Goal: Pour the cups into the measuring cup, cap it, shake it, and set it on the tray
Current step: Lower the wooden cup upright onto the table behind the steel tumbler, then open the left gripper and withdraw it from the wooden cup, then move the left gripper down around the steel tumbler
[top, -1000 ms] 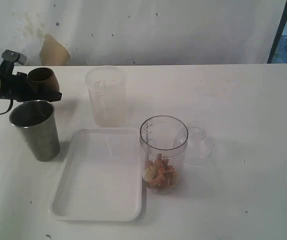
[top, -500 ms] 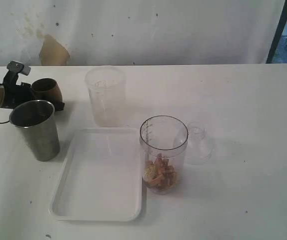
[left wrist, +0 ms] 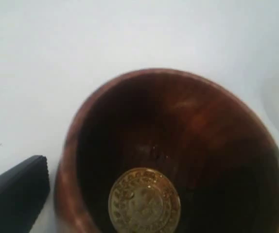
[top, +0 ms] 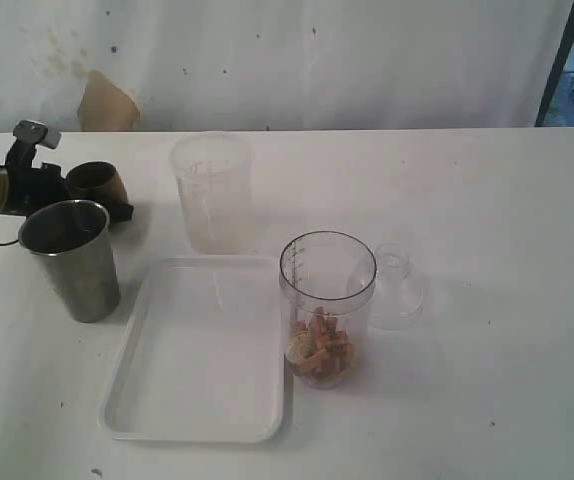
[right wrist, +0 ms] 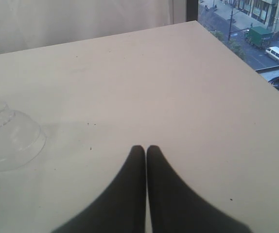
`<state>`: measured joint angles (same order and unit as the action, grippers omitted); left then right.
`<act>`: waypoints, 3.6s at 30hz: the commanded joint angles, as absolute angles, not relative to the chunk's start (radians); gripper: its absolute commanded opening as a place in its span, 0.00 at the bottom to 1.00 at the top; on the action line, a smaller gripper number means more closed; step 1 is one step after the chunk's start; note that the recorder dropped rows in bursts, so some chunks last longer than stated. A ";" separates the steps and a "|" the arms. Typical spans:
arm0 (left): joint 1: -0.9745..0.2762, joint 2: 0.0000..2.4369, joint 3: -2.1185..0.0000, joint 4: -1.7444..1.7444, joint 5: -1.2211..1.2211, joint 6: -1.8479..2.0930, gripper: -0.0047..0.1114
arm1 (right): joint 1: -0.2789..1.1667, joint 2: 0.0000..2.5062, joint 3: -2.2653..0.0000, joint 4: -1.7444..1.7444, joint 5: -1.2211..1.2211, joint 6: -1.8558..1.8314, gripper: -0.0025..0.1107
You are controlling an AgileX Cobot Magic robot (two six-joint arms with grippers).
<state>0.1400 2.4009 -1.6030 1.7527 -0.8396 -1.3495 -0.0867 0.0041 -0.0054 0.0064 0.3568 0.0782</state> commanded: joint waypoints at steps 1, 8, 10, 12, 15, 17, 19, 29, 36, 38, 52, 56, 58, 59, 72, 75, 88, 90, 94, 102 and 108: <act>0.147 2.371 -1.607 1.744 -0.843 -1.358 0.94 | -0.089 0.000 0.000 0.007 0.350 0.083 0.02; 0.175 2.344 -1.607 1.744 -0.876 -1.398 0.94 | -0.089 0.000 0.000 0.007 0.350 0.083 0.02; 0.176 2.338 -1.607 1.744 -0.886 -1.409 0.94 | -0.089 0.000 0.000 0.007 0.350 0.083 0.02; 0.177 2.330 -1.607 1.744 -0.896 -1.413 0.94 | -0.089 0.000 0.000 0.007 0.350 0.083 0.02; 0.177 2.320 -1.607 1.744 -0.909 -1.413 0.94 | -0.089 0.000 0.000 0.007 0.352 0.083 0.02; 0.177 2.308 -1.607 1.744 -0.914 -1.413 0.94 | -0.089 0.000 0.000 0.007 0.352 0.083 0.02; 0.177 2.298 -1.607 1.744 -0.916 -1.413 0.94 | -0.089 0.000 0.000 0.007 0.352 0.083 0.02; 0.177 2.211 -1.607 1.744 -0.926 -1.417 0.94 | -0.089 0.000 0.000 0.007 0.350 0.083 0.02; 0.188 2.064 -1.607 1.744 -0.924 -1.496 0.94 | -0.089 0.000 0.000 0.007 0.350 0.083 0.02; 0.211 2.022 -1.597 1.744 -0.935 -1.552 0.94 | -0.089 0.000 0.000 0.007 0.350 0.083 0.02; 0.397 1.766 -1.232 1.744 -1.039 -1.572 0.94 | -0.089 0.000 0.000 0.007 0.350 0.083 0.02; 0.397 1.674 -1.079 1.744 -1.037 -1.566 0.94 | -0.089 0.000 0.000 0.007 0.350 0.083 0.02; 0.397 1.630 -1.017 1.744 -1.026 -1.566 0.94 | -0.089 0.000 0.000 0.007 0.350 0.083 0.02; 0.397 1.603 -0.983 1.744 -1.022 -1.566 0.94 | -0.089 0.000 0.000 0.007 0.350 0.083 0.02; 0.397 1.392 -0.792 1.744 -1.156 -1.567 0.94 | -0.089 0.000 0.000 0.007 0.352 0.083 0.02; 0.397 1.392 -0.792 1.716 -1.185 -1.494 0.94 | -0.089 0.000 0.000 0.007 0.352 0.083 0.02; 0.397 1.392 -0.792 1.556 -1.185 -1.639 0.94 | -0.089 0.000 0.000 0.007 0.350 0.083 0.02; 0.397 1.392 -0.792 1.561 -1.105 -1.618 0.94 | -0.089 0.000 0.000 0.007 0.350 0.083 0.02; 0.394 1.367 -0.734 1.541 -1.062 -1.362 0.94 | -0.089 0.000 0.000 0.007 0.350 0.083 0.02; 0.389 1.235 -0.370 0.959 -1.128 -0.730 0.94 | -0.089 0.000 0.000 0.007 0.350 0.083 0.02; 0.210 1.267 -0.288 0.937 -0.971 -0.536 0.94 | -0.089 0.000 0.000 0.007 0.350 0.083 0.02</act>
<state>0.2828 1.2472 -0.3068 0.9777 -1.0837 -0.6266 -0.0867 0.0041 -0.0054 0.0064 0.3568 0.0782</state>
